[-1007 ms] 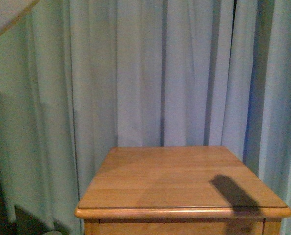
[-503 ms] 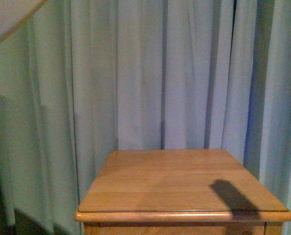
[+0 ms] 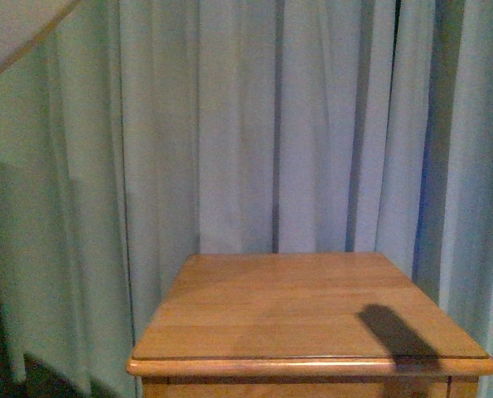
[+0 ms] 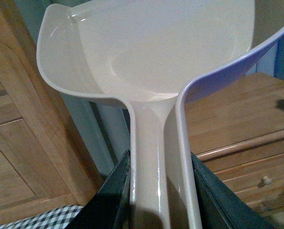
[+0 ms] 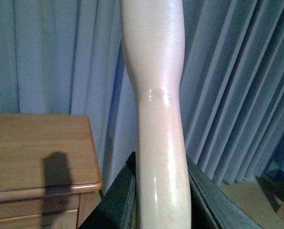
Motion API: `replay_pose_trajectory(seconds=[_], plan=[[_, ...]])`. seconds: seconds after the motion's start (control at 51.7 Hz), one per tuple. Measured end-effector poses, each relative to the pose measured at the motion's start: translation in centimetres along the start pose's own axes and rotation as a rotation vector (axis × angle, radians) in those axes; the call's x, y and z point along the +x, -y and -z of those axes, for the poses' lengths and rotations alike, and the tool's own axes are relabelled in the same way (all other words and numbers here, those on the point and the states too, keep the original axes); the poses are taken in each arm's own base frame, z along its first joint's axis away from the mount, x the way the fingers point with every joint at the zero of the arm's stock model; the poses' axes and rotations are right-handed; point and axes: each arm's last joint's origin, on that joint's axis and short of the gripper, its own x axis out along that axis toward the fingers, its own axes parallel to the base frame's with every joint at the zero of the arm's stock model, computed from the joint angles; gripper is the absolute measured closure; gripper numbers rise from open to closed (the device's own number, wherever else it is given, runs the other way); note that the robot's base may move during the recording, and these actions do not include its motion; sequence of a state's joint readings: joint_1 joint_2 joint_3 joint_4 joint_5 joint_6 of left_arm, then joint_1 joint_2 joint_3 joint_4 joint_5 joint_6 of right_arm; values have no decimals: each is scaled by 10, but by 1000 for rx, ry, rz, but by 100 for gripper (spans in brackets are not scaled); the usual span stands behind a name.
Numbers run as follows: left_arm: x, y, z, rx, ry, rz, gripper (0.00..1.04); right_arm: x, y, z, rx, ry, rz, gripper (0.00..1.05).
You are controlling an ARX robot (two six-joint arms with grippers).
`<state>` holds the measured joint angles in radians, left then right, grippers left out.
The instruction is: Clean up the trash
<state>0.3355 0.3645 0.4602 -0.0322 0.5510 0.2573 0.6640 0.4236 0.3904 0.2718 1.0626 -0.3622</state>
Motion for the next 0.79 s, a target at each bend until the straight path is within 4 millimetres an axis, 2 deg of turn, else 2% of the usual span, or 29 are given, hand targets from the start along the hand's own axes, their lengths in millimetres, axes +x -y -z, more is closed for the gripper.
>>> replay_pose_trajectory(seconds=[0.794], plan=[[0, 0, 1, -2, -2, 2, 76, -1, 0, 0, 5, 1, -3, 83]])
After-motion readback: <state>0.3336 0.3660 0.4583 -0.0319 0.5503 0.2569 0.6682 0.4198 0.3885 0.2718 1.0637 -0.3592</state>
